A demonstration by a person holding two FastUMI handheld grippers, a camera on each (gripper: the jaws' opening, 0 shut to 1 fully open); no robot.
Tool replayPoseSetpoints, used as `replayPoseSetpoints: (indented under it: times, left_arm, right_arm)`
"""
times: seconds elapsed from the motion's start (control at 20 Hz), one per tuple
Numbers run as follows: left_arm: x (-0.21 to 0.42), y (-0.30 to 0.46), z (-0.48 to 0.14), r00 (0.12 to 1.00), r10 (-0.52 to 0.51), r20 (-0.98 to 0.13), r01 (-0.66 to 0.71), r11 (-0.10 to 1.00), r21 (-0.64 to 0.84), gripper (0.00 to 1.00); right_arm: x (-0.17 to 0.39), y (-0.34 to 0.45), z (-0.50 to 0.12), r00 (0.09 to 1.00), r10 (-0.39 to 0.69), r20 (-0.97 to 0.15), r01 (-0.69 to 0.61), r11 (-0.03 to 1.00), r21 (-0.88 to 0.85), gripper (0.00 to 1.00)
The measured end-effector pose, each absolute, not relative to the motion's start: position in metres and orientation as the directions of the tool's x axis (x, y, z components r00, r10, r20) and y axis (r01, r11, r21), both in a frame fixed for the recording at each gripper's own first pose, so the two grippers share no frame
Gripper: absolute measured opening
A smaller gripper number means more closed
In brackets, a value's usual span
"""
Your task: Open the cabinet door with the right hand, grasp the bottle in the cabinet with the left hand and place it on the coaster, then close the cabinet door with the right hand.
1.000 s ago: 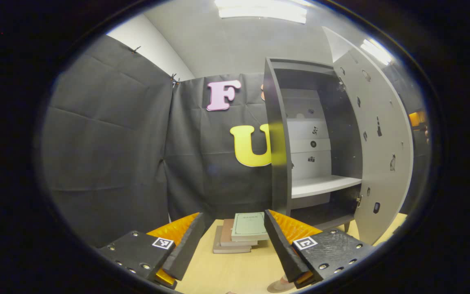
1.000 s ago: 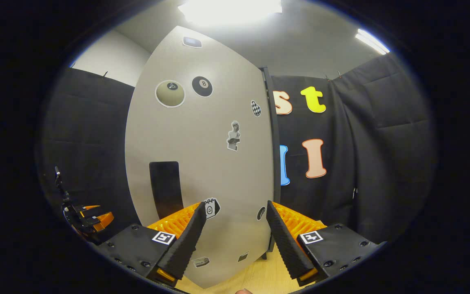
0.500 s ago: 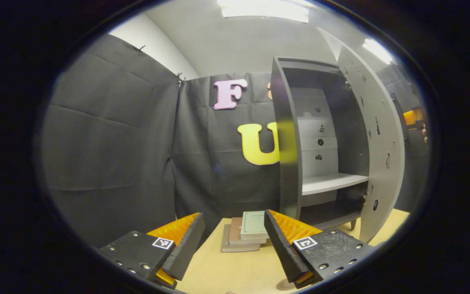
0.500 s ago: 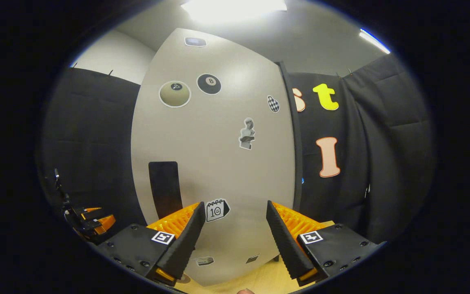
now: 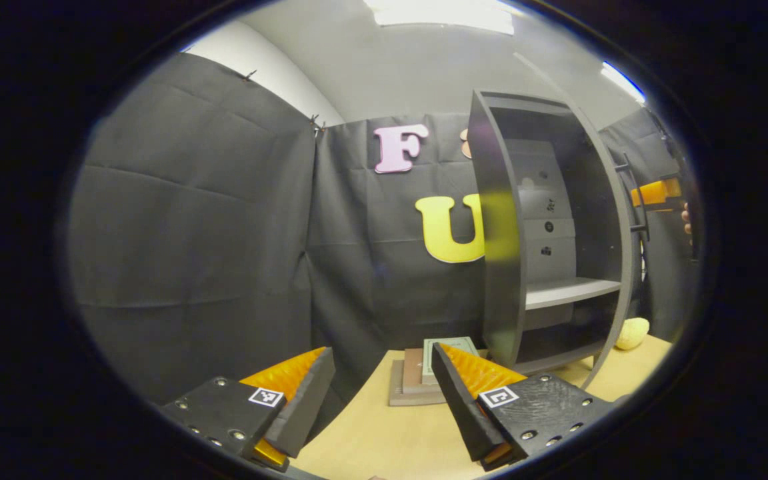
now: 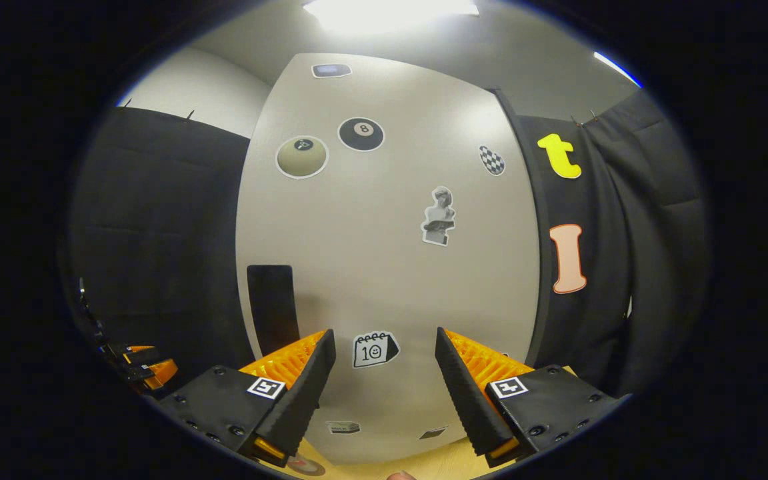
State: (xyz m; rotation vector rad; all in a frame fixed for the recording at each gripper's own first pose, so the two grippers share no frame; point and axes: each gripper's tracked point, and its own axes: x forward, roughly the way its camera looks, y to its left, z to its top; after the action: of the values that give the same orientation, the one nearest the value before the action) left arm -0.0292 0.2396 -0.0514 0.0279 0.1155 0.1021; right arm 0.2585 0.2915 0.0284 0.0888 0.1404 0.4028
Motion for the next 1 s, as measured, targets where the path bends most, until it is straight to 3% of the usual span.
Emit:
replayPoseSetpoints:
  times: [0.5,0.6,0.8,0.9,0.95,1.0]
  left_arm:
    - [-0.045,0.271,-0.059,0.978,0.163,-0.132,-0.162,0.987,0.016,0.88]
    - [-0.046,0.271,-0.057,0.977,0.169,-0.131,-0.170,0.985,0.009,0.93]
    - [-0.047,0.267,-0.054,0.976,0.173,-0.134,-0.173,0.985,0.008,0.90]
    - [-0.047,0.255,-0.043,0.977,0.169,-0.130,-0.168,0.986,0.020,0.90]
    - [-0.045,0.246,-0.038,0.979,0.165,-0.123,-0.163,0.986,0.027,0.88]
    - [-0.041,0.237,-0.034,0.980,0.162,-0.115,-0.158,0.987,0.036,0.93]
  right_arm:
    - [0.277,0.317,0.025,0.914,0.389,-0.118,-0.374,0.919,0.127,0.92]
    - [0.280,0.320,0.024,0.915,0.385,-0.117,-0.370,0.920,0.130,0.92]
    - [0.285,0.325,0.018,0.912,0.393,-0.120,-0.379,0.917,0.127,0.96]
    - [0.283,0.324,0.017,0.906,0.405,-0.126,-0.389,0.911,0.135,0.92]
    - [0.281,0.322,0.018,0.903,0.412,-0.125,-0.396,0.908,0.136,0.96]
    - [0.279,0.318,0.019,0.901,0.416,-0.123,-0.401,0.907,0.132,0.96]
